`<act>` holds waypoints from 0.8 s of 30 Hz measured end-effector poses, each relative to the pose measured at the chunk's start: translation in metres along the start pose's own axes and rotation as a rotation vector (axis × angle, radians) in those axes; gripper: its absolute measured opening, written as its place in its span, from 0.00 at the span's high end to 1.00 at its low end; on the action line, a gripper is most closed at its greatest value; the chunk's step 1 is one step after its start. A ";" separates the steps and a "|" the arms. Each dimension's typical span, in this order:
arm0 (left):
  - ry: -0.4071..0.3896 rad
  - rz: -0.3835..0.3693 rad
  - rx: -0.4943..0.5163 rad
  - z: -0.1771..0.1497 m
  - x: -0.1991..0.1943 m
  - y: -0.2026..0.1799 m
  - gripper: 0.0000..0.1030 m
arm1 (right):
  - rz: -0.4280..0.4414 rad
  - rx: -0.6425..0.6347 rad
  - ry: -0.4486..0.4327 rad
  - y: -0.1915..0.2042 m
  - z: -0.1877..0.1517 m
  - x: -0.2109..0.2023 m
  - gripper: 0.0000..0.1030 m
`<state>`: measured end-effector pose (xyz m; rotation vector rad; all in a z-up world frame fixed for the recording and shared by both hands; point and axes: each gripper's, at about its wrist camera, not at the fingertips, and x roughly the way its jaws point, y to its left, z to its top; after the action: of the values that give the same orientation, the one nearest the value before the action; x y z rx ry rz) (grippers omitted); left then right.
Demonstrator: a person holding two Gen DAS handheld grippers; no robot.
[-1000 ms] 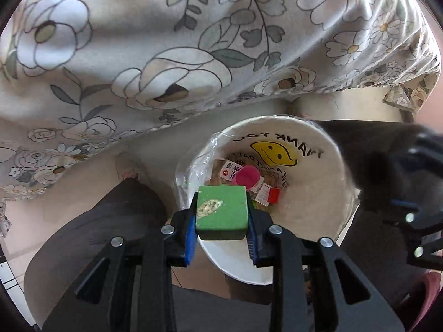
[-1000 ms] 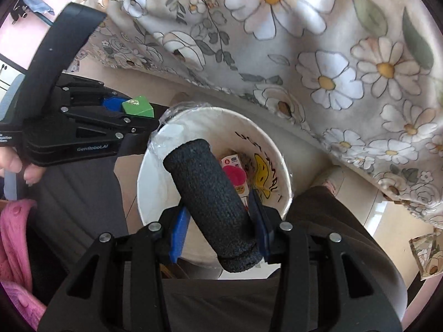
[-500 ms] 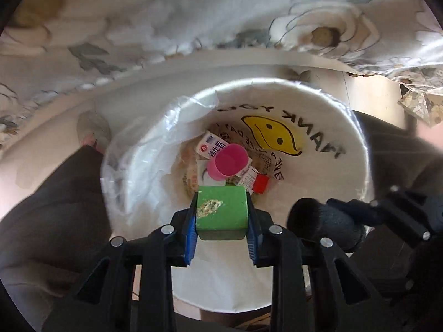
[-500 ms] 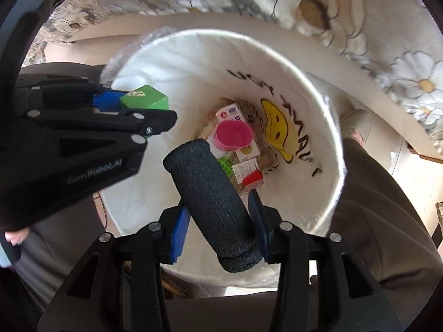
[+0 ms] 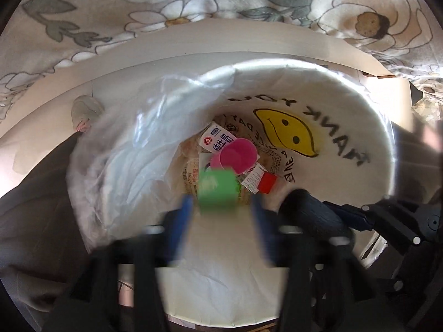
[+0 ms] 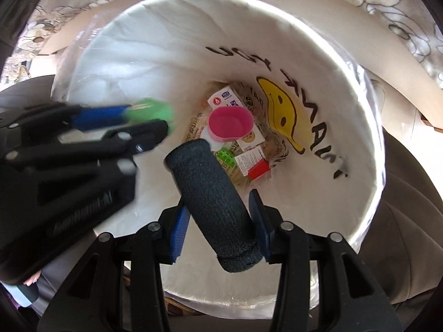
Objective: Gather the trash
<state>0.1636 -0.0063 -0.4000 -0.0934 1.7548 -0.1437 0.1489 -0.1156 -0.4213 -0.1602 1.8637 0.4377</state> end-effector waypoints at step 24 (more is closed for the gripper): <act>-0.392 0.099 0.145 -0.073 -0.188 -0.012 0.22 | -0.069 -0.160 -0.317 0.028 -0.071 -0.142 0.48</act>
<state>0.1272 0.0123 -0.2024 0.0677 1.3510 -0.1677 0.1247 -0.1316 -0.2627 -0.2481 1.5085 0.5322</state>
